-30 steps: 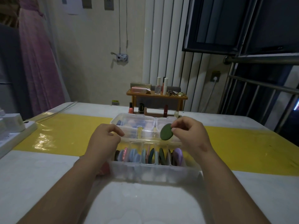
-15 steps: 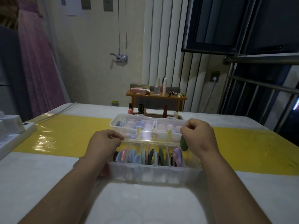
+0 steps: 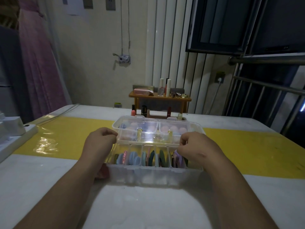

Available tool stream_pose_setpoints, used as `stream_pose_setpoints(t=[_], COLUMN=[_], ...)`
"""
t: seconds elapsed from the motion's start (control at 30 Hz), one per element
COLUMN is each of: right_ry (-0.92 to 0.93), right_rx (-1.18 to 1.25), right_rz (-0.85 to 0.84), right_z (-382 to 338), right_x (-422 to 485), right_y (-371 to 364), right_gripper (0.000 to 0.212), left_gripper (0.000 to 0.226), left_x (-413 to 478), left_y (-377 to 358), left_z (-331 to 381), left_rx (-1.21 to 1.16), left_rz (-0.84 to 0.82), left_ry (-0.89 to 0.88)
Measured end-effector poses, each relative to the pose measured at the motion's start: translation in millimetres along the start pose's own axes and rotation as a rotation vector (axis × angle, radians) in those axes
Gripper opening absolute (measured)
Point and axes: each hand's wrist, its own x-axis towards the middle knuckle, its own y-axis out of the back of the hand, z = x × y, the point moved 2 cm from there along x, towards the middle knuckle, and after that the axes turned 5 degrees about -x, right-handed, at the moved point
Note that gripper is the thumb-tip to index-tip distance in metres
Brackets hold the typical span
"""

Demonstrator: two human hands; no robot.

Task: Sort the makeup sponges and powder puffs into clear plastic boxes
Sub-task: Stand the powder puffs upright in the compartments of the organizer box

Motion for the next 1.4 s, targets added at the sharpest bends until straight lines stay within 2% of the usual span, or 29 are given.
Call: stream_pose_setpoints(t=[0.4, 0.67, 0.93, 1.13, 1.23, 1.4], right_ry=[-0.018, -0.023, 0.086, 0.163, 0.170, 0.179], right_rx=[-0.036, 0.011, 0.122, 0.212, 0.221, 0.249], right_rz=[-0.060, -0.024, 0.098, 0.120, 0.120, 0.143], right_z=[3, 4, -12, -22, -22, -23], right_x=[3, 3, -1, -5, -6, -6], right_y=[-3, -2, -8, -13, -13, -15], right_gripper=[0.012, 0.013, 0.003, 0.006, 0.008, 0.010], left_gripper=[0.023, 0.022, 0.037, 0.012, 0.011, 0.028], left_x=[1, 6, 11, 2, -4, -6], left_y=[9, 16, 25, 29, 30, 30], left_z=[0, -1, -2, -1, 1, 3], left_rx=[0.000, 0.052, 0.353, 0.656, 0.719, 0.725], left_rz=[0.033, 0.011, -0.187, -0.453, -0.573, -0.639], left_ry=[-0.004, 0.037, 0.108, 0.090, 0.083, 0.056])
